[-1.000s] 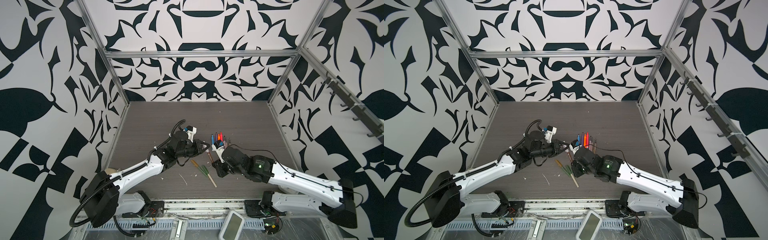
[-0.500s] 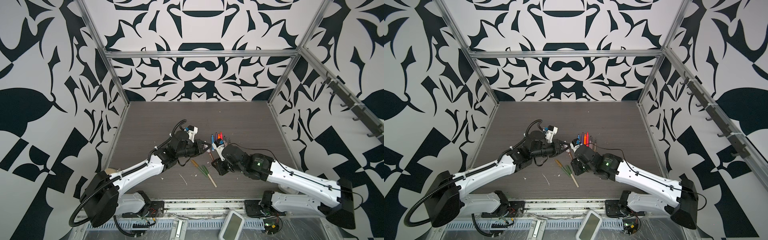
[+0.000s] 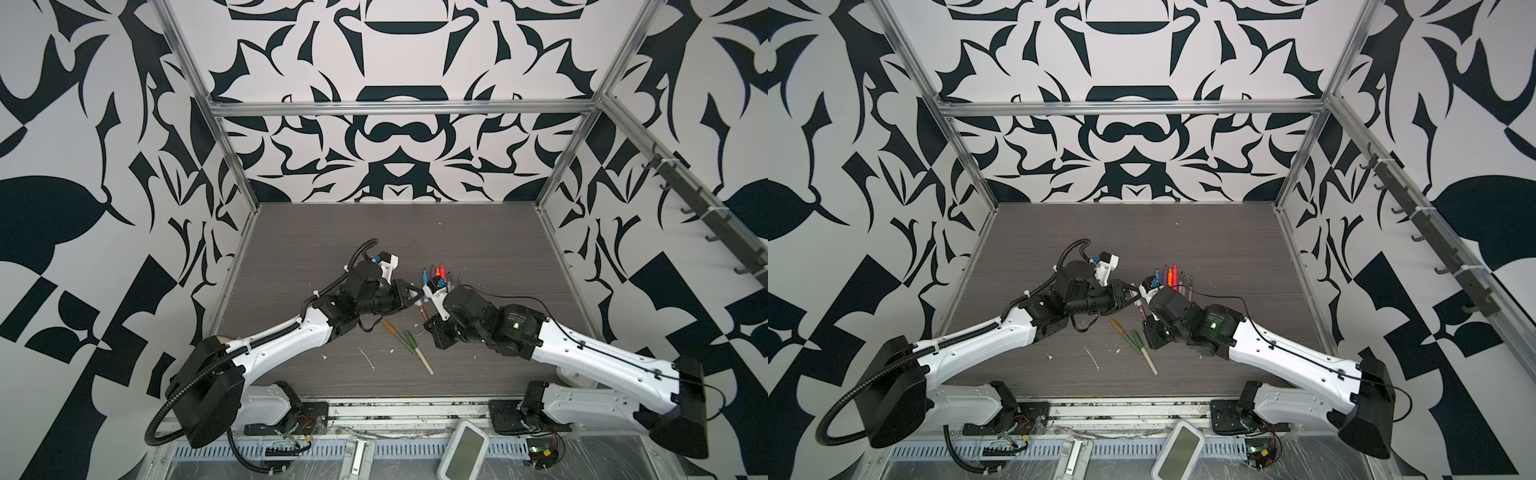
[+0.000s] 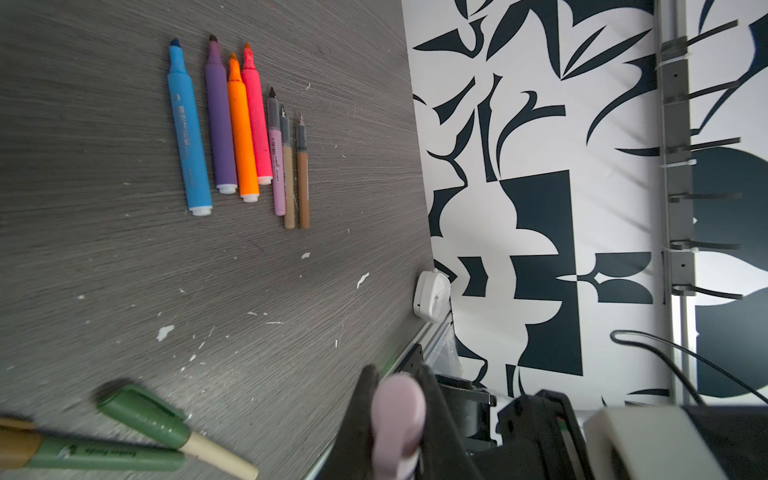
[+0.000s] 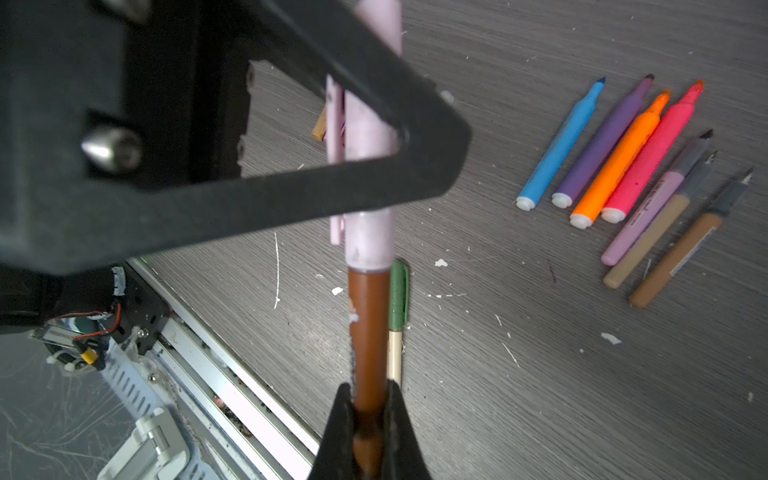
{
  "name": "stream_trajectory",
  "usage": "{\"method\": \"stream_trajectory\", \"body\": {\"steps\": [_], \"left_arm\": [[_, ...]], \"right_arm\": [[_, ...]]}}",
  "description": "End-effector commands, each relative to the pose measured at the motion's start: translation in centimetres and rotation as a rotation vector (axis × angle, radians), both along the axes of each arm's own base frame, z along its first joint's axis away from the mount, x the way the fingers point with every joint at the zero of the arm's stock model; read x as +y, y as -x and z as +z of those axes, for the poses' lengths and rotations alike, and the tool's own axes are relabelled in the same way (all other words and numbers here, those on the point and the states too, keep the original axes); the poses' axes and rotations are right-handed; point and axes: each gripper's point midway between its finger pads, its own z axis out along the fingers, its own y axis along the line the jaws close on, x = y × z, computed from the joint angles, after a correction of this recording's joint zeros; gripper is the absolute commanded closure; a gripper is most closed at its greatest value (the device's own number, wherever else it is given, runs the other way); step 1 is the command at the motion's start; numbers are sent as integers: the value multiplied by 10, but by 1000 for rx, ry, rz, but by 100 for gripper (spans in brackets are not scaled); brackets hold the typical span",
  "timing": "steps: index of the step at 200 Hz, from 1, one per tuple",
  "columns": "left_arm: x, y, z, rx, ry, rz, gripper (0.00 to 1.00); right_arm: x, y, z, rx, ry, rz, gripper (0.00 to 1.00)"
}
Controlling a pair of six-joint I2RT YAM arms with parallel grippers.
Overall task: Open the pen caps
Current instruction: 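Pull the pink cap off with the left gripper, away from the right gripper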
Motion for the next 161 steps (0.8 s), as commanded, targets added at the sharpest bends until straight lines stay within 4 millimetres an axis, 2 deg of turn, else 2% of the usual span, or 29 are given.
{"method": "stream_trajectory", "body": {"steps": [1,18,31,39,53,78,87,98,139,161], "left_arm": [[22,-37,21,-99,-88,36,100],[68,-84,28,-119,-179,140,100],[102,-115,30,-101,-148,237,100],[113,-127,32,-85,-88,268,100],[116,-135,30,-63,-35,274,100],[114,-129,11,-25,-49,251,100],[118,-122,-3,1,-89,247,100],[129,-114,-22,27,-178,256,100],[184,-69,-110,205,-606,244,100],[202,-55,-141,263,-730,233,100]], "right_arm": [[-5,2,-2,20,-37,-40,100],[-13,8,-17,54,-50,-69,100],[-16,14,-27,89,-75,-88,100],[-18,17,-31,102,-86,-96,100],[-23,21,-36,115,-99,-111,100],[-34,22,-35,103,-94,-136,100],[-38,20,-33,81,-79,-142,100],[-44,17,-30,57,-60,-154,100],[-56,6,-27,19,-1,-167,100],[-59,0,-27,20,0,-177,100]]}}
